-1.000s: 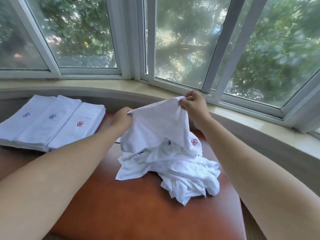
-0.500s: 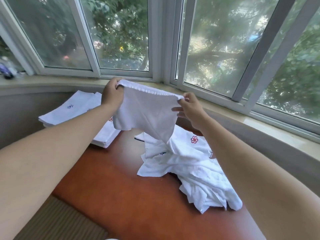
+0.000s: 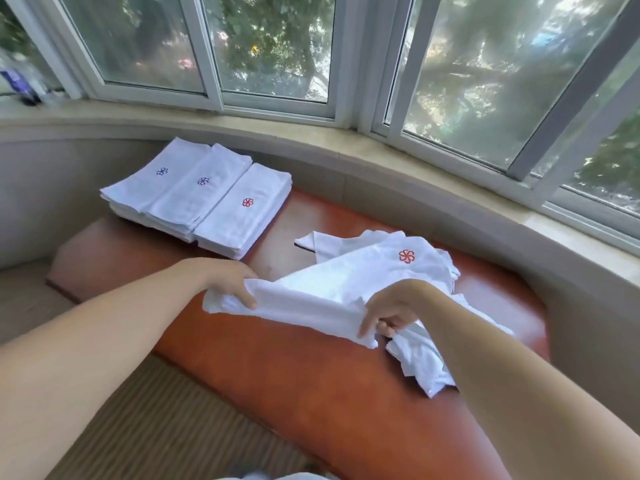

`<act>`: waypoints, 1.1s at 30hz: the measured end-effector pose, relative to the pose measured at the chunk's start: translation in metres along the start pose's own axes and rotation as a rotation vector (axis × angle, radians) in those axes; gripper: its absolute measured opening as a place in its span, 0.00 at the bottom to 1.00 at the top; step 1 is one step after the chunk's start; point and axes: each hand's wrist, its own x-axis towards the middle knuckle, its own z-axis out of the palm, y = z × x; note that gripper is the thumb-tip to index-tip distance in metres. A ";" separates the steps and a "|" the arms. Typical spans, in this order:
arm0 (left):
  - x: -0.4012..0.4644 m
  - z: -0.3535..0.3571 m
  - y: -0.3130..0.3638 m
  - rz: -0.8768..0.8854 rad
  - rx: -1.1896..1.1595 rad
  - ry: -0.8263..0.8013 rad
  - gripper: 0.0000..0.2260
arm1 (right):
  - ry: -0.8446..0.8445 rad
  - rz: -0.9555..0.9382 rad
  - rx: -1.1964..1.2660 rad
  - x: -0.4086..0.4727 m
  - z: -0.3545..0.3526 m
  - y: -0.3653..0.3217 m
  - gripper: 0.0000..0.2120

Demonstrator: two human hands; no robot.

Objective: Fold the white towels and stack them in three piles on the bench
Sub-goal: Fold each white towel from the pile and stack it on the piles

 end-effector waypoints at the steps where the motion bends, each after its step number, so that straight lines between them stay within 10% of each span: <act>1: -0.003 -0.004 -0.004 -0.024 0.046 -0.045 0.20 | 0.027 0.032 -0.037 0.000 0.007 -0.011 0.13; 5: -0.027 -0.032 -0.031 -0.075 0.137 -0.048 0.33 | 0.269 -0.068 -0.023 -0.017 0.015 -0.065 0.06; 11: -0.080 -0.101 -0.056 -0.083 0.137 0.360 0.06 | 1.012 -0.508 0.019 -0.073 0.000 -0.142 0.11; 16: -0.108 -0.133 -0.050 -0.102 0.214 0.685 0.07 | 1.407 -0.703 0.023 -0.107 -0.002 -0.171 0.07; 26: -0.094 -0.112 -0.077 -0.049 0.224 0.645 0.07 | 1.148 -0.492 -0.006 -0.099 0.014 -0.130 0.09; 33: -0.094 -0.085 -0.088 0.149 -0.101 0.236 0.04 | 0.639 -0.400 0.121 -0.092 0.040 -0.101 0.05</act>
